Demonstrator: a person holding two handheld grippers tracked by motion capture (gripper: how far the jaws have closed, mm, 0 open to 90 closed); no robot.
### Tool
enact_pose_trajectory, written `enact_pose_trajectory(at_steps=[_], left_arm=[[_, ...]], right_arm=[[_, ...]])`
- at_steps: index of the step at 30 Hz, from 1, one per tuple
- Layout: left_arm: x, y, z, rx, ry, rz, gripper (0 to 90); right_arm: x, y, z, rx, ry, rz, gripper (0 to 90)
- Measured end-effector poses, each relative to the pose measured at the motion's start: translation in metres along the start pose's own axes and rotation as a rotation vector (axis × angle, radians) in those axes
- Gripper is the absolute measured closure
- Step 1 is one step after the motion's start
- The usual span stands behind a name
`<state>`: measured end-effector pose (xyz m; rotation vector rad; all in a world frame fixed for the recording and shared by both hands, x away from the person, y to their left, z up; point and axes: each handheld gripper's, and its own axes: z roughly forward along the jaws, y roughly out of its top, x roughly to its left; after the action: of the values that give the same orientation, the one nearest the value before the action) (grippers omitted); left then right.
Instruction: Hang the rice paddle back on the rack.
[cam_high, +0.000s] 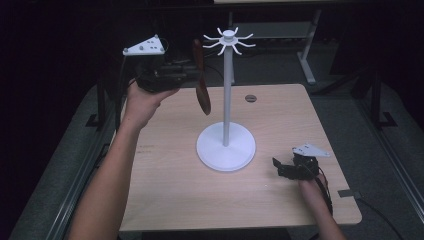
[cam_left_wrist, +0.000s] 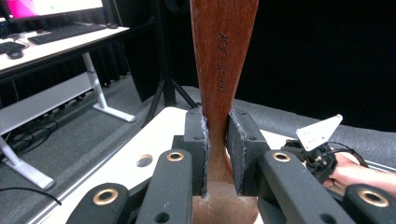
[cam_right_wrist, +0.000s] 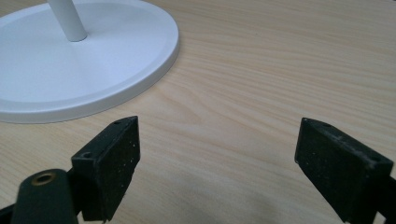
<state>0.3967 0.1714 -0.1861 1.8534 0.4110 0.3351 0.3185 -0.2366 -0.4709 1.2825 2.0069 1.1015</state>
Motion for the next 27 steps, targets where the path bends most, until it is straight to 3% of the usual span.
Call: enact_pose_trajectory(at_steps=[27], left_arm=[[-0.001,0.003,0.025,0.03,-0.013,0.0,77.9]], right_arm=[[-0.002,0.0,-0.001,-0.008,0.0,0.009,13.6]])
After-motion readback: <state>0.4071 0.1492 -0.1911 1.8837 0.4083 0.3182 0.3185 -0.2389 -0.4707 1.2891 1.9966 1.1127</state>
